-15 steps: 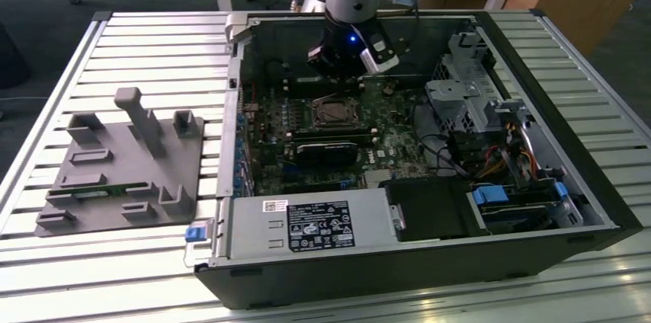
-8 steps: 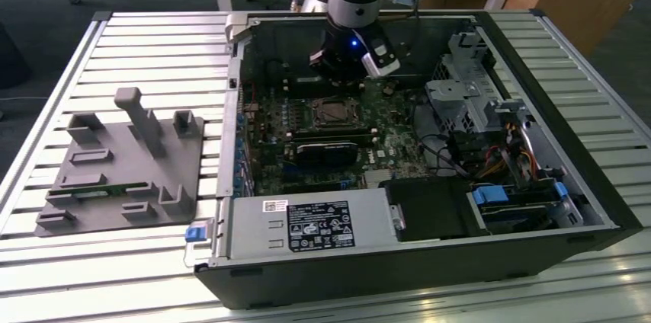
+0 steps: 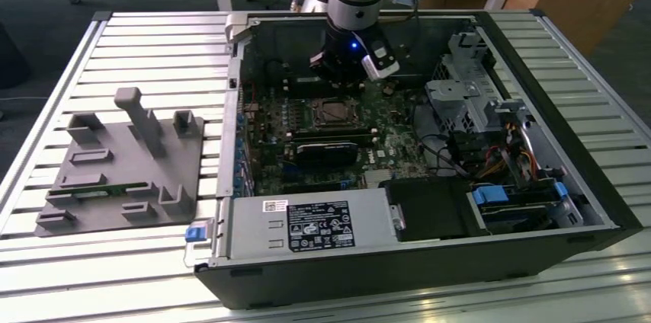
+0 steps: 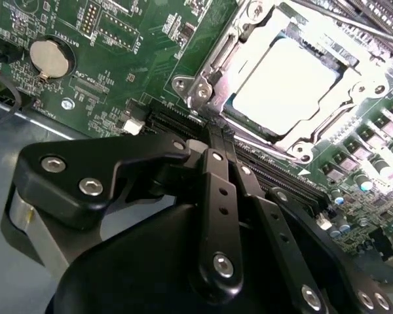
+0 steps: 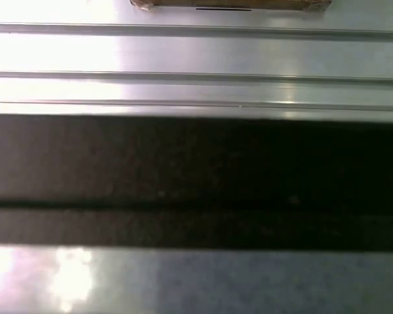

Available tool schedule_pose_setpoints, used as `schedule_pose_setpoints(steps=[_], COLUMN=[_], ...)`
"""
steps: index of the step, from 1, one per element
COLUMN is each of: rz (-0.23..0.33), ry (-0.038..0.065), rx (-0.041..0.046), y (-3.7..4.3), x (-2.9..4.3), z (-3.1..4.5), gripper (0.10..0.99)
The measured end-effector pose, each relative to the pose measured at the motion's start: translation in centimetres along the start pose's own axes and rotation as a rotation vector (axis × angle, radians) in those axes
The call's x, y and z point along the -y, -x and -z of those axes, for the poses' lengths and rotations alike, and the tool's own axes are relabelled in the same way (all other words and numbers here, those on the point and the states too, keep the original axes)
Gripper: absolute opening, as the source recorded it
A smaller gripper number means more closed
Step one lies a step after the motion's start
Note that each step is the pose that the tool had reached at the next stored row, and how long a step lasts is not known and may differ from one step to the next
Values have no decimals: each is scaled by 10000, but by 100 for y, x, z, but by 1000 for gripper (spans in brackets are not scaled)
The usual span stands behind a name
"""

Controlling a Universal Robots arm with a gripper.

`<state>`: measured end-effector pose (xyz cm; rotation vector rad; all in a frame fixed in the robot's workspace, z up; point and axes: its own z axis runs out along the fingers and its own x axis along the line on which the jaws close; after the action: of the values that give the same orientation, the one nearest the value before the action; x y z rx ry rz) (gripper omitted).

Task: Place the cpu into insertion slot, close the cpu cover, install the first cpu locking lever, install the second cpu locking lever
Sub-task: 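Install the first cpu locking lever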

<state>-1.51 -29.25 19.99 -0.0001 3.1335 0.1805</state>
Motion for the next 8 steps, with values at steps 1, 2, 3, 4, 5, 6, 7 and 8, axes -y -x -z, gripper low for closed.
schedule_pose_setpoints(steps=[1,2,3,4,5,6,7,8], rz=[0,1,1,1,1,1,1,1], ry=[0,0,0,-1,1,1,2,3], rx=[0,0,0,0,0,1,1,2], y=[0,0,0,0,0,0,0,0], x=[0,0,0,0,-1,-2,-3,-3], z=[0,0,0,3,9,17,24,24], gripper=[106,106,106,106,106,106,106,106])
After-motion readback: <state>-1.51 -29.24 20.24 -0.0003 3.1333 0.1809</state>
